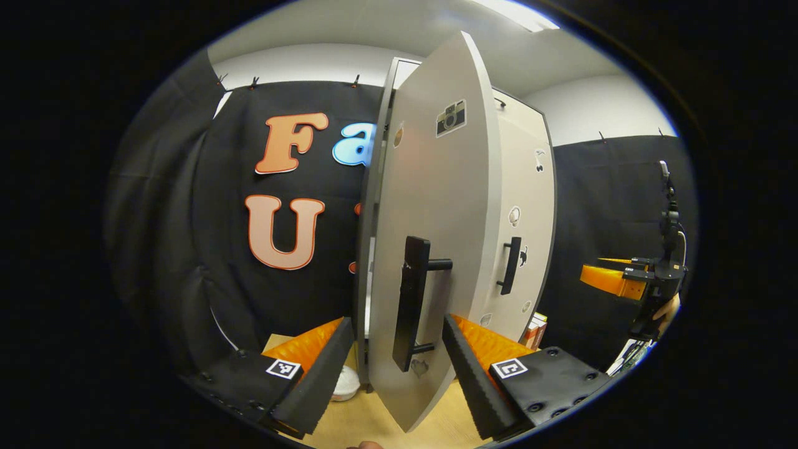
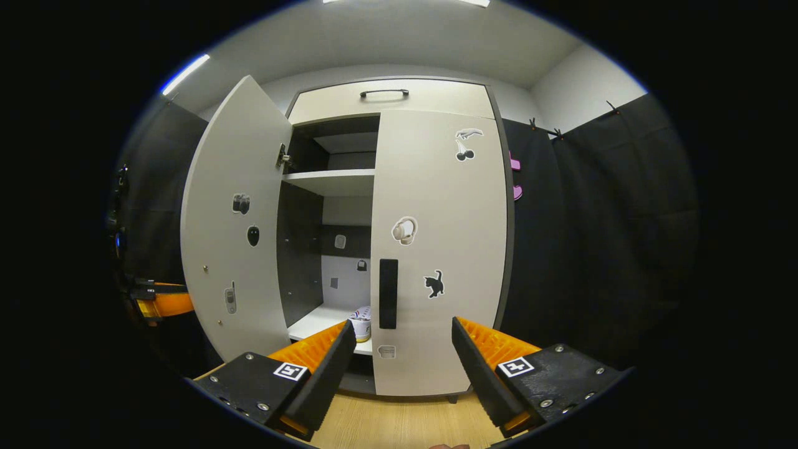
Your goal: Grab one shoe with the right hand and put it into the shoe cabinet, grab the other shoe with the left hand and put it into the shoe cabinet; then close the right door with the right hand and the left door with the left hand.
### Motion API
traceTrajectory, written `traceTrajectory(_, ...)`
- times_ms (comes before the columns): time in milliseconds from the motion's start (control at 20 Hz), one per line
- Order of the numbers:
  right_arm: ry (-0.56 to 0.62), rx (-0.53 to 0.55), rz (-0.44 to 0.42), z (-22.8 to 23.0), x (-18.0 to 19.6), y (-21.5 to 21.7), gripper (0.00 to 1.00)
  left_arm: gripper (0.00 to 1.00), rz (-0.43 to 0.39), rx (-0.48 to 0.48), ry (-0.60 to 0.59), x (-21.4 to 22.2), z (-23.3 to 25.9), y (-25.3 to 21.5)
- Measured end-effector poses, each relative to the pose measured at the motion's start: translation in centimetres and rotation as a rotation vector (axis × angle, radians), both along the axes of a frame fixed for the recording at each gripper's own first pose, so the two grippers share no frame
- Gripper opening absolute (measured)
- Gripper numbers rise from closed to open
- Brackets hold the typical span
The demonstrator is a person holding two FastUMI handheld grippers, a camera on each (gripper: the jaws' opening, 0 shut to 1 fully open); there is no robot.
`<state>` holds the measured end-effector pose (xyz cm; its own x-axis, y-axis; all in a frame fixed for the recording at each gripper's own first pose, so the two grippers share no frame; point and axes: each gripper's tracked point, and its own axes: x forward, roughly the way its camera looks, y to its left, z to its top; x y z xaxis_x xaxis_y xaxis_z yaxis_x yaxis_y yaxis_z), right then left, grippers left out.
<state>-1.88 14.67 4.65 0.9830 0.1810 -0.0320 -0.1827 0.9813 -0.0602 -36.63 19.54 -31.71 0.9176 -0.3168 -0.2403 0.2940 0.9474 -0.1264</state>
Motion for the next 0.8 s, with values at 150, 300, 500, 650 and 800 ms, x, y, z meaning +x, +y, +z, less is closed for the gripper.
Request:
traceTrajectory(150,-0.004,-0.008,-0.001,-0.2,-0.4,-0.9,0.95,0.99,-0.007,0.004,-0.003,1.0,-0.2,-1.8)
traceTrajectory(300,-0.007,-0.001,0.012,-0.3,-1.1,-1.6,0.99,0.95,0.054,0.025,-0.001,2.5,-0.8,-1.9)
traceTrajectory(500,-0.034,0.015,-0.001,0.6,-1.1,-3.6,0.95,0.95,0.021,0.004,0.004,3.4,-1.3,-4.8)
traceTrajectory(650,-0.049,0.023,-0.019,1.1,-1.1,-4.8,0.95,0.95,-0.031,-0.037,0.018,4.5,-2.2,-8.5)
traceTrajectory(800,-0.062,0.029,-0.058,1.2,-0.7,-7.0,0.95,0.97,-0.02,-0.032,0.041,7.0,-3.9,-11.9)
